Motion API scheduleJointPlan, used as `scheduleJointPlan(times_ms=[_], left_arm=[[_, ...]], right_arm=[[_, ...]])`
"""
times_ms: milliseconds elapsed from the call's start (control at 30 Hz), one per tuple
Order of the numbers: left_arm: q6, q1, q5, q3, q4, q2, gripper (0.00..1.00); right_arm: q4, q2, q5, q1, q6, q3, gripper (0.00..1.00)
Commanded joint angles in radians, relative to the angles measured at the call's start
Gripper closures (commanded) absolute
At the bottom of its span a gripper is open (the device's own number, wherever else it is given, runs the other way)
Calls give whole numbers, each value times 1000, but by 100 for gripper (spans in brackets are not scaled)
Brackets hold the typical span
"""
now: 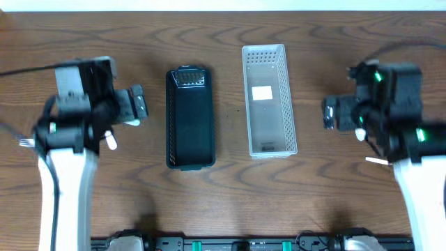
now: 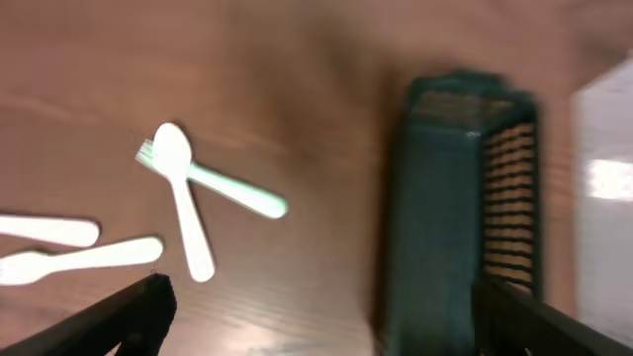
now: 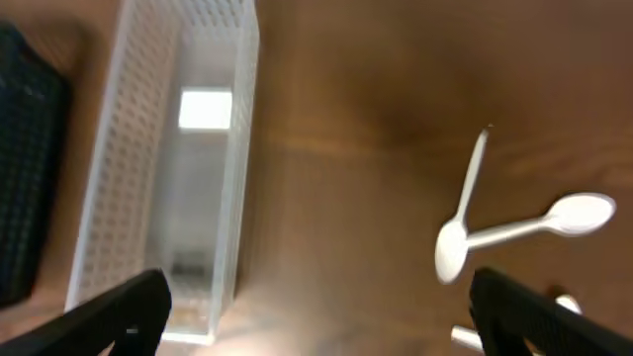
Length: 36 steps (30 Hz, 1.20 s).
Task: Pack container
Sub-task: 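Move left gripper to black basket and right gripper to white basket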
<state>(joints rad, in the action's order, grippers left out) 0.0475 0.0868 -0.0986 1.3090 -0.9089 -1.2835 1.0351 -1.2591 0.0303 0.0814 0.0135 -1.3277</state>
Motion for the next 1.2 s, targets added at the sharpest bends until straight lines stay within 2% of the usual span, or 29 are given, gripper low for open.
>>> scheduleJointPlan(times_ms=[0,33,67,100,133,167,200,233,300,333,400,433,467,533,667,833,1167], left_arm=[[-18,42,-6,23,3,-74,2],[-26,51,-6,23,13,-101,2],[-29,57,-6,23,23,-126,1],[-29,62,-6,23,31,-151,5],[-28,66,-6,23,42,-181,19],[-28,66,-6,23,51,-207,28],[-27,65,-6,23,62,-237,31],[-27,64,-6,23,73,-266,39],[-24,63,-6,23,90,-319,52],[-24,63,-6,23,97,-343,59],[-24,63,-6,23,111,-397,66],[-23,63,-6,23,116,-420,74],[-22,63,-7,23,121,-447,77],[-20,63,-7,23,127,-489,86],[-20,63,-51,23,138,-546,94],[-20,44,-123,23,156,-586,94],[-21,-95,-123,23,169,-593,94]], right_arm=[[14,-104,7,-9,-11,-55,1],[-1,-138,2,-9,-12,-54,2],[-13,-164,0,-9,-11,-54,8],[-25,-188,0,-9,-11,-54,17],[-40,-216,0,-9,-11,-54,25],[-53,-238,0,-9,-11,-54,38],[-67,-261,0,-9,-11,-54,53],[-82,-283,0,-9,-11,-54,67],[-116,-323,0,-9,-11,-54,87],[-130,-338,0,-9,-11,-54,91],[-157,-373,0,-9,-11,-54,94],[-167,-389,0,-9,-11,-54,97],[-179,-408,0,-9,-11,-54,99],[-194,-438,0,-9,-11,-54,99],[-218,-495,1,-8,-11,-54,99],[-239,-569,32,-8,-18,-54,99],[-257,-632,234,5,-84,-54,98]])
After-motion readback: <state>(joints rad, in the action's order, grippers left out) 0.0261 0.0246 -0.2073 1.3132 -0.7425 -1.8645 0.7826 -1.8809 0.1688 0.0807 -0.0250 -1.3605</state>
